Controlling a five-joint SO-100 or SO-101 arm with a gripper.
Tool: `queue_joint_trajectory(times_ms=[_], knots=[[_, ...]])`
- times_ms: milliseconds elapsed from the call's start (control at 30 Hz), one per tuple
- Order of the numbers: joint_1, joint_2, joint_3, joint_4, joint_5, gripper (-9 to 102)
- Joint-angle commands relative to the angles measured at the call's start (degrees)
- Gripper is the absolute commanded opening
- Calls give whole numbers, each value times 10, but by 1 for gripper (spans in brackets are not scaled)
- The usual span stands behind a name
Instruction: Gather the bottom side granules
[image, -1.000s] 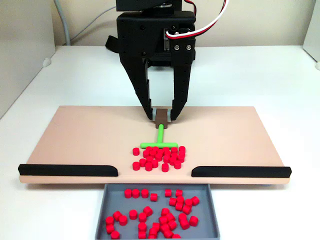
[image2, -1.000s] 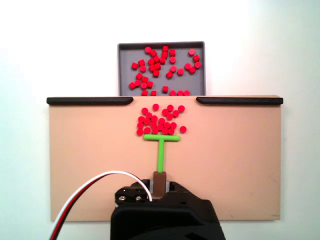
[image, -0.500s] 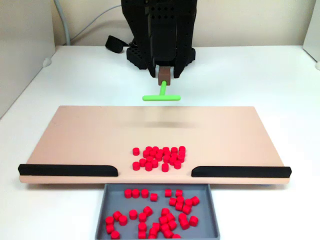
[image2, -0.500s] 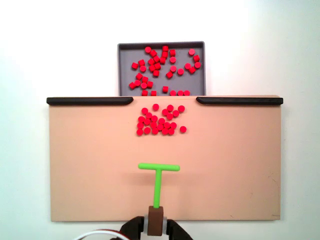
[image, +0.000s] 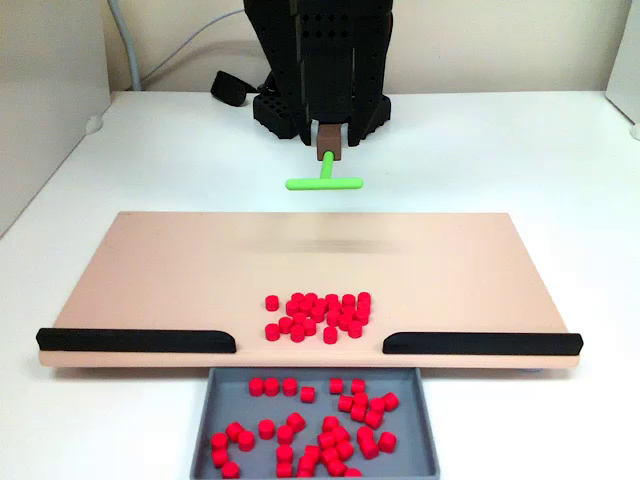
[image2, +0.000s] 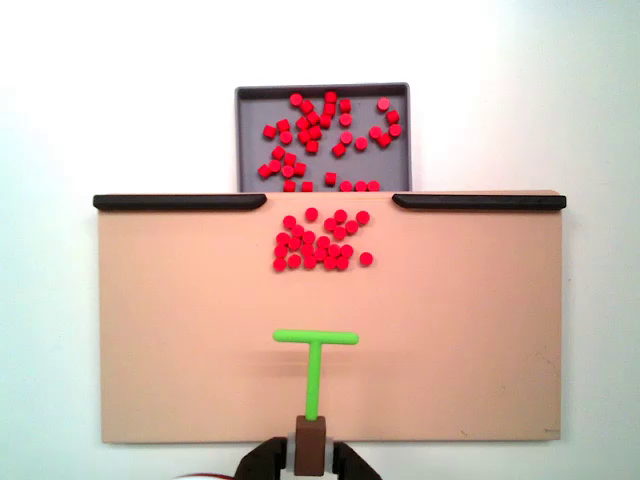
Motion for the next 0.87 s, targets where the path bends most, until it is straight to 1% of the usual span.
queue_joint_trajectory(times_ms=[0,233,467,833], knots=[[7,-3,-8,0,-29,0],[4,-13,-12,-6,-76,0],[-5,-33,-17,-6,-45,0],[-8,-31,-18,-6,-41,0]])
